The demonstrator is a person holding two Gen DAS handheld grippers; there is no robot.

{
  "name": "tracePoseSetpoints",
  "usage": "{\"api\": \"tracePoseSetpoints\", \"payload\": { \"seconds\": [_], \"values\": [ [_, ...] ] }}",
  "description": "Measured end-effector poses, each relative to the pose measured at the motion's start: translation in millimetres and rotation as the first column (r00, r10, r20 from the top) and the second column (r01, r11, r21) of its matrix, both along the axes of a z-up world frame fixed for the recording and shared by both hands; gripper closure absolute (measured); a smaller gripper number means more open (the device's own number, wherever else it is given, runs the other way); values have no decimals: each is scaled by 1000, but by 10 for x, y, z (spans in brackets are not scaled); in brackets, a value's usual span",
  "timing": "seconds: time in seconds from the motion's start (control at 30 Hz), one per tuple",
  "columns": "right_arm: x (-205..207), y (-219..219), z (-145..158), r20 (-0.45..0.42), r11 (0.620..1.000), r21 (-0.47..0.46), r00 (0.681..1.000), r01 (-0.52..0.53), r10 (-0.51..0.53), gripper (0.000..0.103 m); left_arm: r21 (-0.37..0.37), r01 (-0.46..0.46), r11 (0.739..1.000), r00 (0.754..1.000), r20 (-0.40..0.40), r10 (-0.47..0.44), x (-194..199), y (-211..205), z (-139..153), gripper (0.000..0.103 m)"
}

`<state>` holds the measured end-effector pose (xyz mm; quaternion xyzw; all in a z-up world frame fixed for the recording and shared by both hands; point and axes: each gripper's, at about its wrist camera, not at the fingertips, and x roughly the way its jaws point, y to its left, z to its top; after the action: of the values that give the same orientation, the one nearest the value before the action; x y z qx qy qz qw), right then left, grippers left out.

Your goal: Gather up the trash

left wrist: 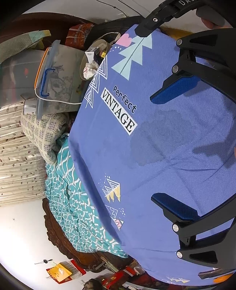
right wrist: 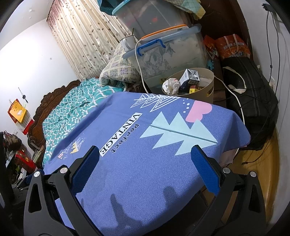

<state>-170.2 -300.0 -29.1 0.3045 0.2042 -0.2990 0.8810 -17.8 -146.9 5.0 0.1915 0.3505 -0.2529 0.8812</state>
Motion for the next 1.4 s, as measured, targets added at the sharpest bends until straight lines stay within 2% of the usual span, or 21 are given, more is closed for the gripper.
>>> {"api": "tracePoseSetpoints", "payload": {
  "seconds": [1.4],
  "values": [
    [-1,8,24,1,1000,-4,1000,0,0,3,18,2,1000,1000,21,-2,-18,4,-4,9]
  ]
}}
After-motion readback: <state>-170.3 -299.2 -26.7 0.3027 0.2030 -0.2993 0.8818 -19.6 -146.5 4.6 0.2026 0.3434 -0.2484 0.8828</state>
